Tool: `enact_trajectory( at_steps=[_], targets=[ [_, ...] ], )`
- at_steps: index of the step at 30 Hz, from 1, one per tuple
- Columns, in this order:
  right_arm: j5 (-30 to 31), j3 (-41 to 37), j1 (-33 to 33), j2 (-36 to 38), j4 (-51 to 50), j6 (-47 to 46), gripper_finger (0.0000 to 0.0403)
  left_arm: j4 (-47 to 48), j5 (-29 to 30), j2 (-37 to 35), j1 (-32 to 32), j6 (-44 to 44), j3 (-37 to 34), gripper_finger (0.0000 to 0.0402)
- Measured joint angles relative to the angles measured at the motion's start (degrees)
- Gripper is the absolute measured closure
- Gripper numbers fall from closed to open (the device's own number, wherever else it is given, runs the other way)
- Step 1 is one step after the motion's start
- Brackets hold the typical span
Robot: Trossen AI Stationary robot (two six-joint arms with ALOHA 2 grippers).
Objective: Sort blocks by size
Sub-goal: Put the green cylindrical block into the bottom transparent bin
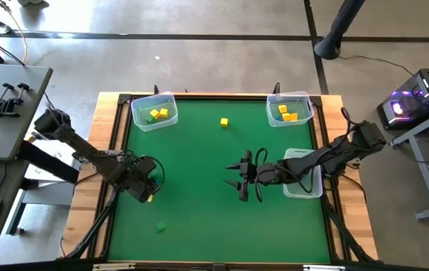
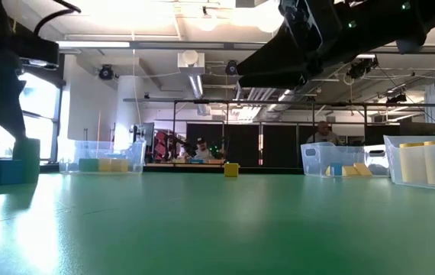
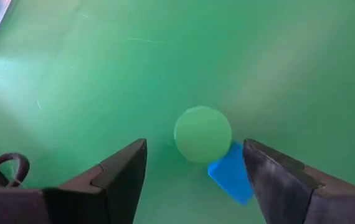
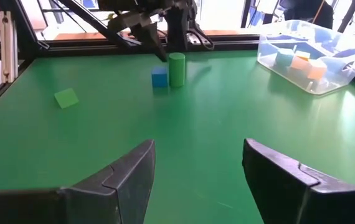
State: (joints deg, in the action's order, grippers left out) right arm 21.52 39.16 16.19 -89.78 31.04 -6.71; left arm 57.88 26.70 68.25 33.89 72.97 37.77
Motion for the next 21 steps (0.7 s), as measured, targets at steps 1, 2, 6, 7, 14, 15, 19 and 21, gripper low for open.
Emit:
enact_trajectory(
  at_steps=[1,2,6,7,14,15,19,21],
  targets=[
    [0.0,0.0,0.0,0.0,0.1,0.3,0.0171,-0.7,0.3,0.0,-0.3,-0.1,-0.6,0.0154],
    [0.0,0.0,0.0,0.0,0.4,0.3,0.0171,-1.4,0.7,0.0,-0.5,-0.6,-1.0,0.0156],
    [0.0,0.0,0.0,0.0,0.1,0.3,0.0171,-5.8,1.0,0.0,-1.0,-4.2,-2.9,0.0171],
    [0.0,0.0,0.0,0.0,0.1,0.3,0.0171,-6.6,1.3,0.0,-1.2,-4.5,-3.2,0.0176],
    [0.1,0.0,0.0,0.0,0.1,0.2,0.0171,-6.8,1.7,0.0,-2.5,-6.2,-3.3,0.0239],
    [0.1,0.0,0.0,0.0,0.1,0.2,0.0171,-6.8,1.3,0.0,-2.6,-6.9,-3.3,0.0251],
    [0.1,0.0,0.0,0.0,0.1,0.1,0.0171,-6.9,1.3,-0.1,-2.8,-7.5,-3.2,0.0295],
    [0.1,0.0,0.0,0.0,0.1,0.1,0.0171,-6.9,1.5,-0.1,-2.8,-7.6,-3.2,0.0309]
  ],
)
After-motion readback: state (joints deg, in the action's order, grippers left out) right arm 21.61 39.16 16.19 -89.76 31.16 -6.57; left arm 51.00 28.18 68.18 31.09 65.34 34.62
